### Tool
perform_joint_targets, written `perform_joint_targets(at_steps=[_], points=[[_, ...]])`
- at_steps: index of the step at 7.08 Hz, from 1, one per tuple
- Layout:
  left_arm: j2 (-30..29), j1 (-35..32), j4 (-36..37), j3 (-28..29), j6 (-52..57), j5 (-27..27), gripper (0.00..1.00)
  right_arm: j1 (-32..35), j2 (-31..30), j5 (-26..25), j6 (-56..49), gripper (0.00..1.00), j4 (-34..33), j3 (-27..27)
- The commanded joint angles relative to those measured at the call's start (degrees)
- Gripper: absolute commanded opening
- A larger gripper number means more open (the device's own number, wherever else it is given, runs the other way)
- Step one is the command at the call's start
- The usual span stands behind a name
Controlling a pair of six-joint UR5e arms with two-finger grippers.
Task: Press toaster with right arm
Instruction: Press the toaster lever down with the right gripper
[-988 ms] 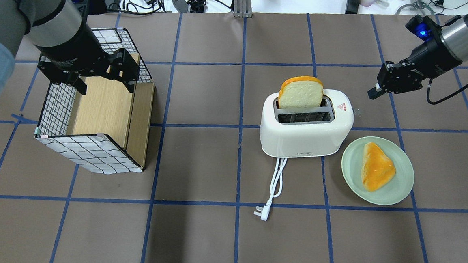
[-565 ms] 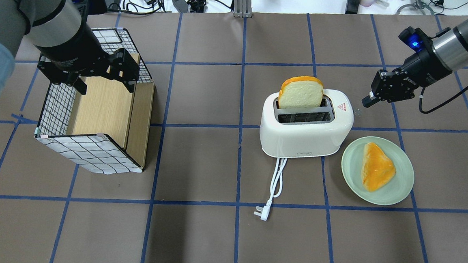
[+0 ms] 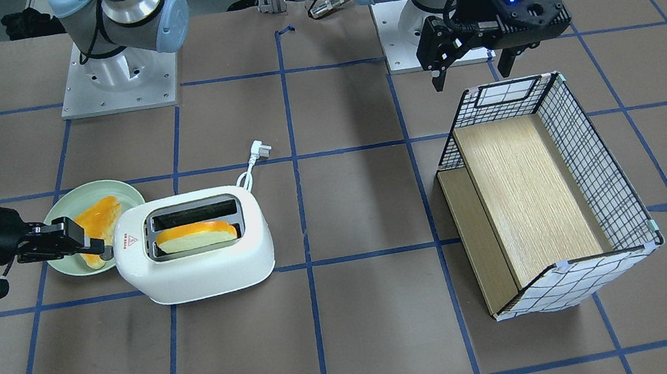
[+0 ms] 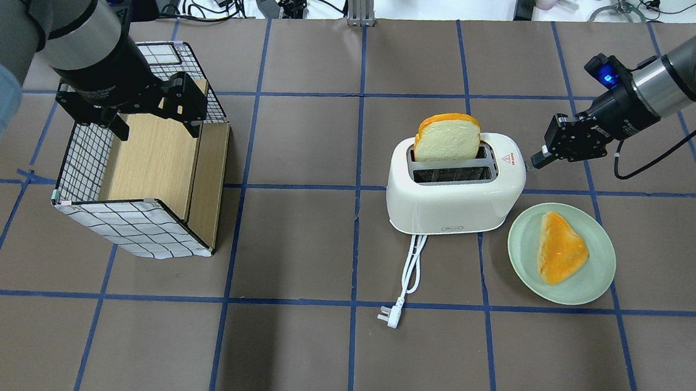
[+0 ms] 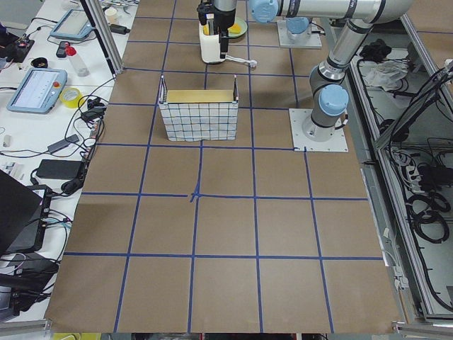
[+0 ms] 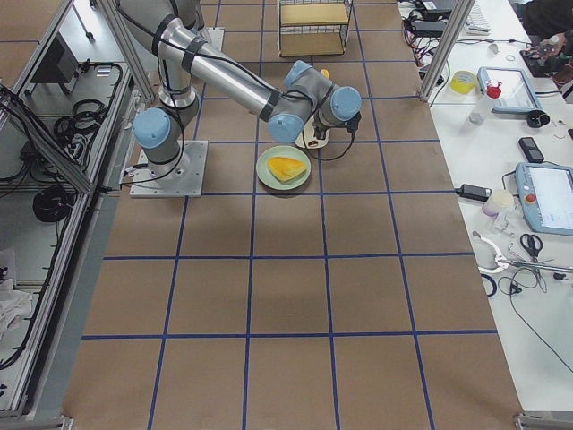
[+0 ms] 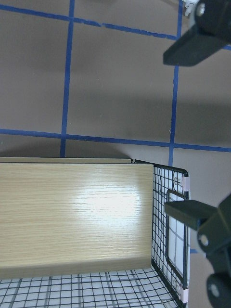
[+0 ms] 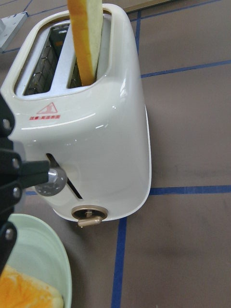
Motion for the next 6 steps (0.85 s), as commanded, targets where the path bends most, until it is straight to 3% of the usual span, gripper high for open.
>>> perform_joint_targets(at_steps=[1,6], points=[[0.0,0.0,0.0,0.0,0.0,0.0,1.00,0.0,0.0,1.9,0.8,0.00,-0.3,0.0],[0.0,0.0,0.0,0.0,0.0,0.0,1.00,0.1,1.1,1.3,1.9,0.00,-0.6,0.7]])
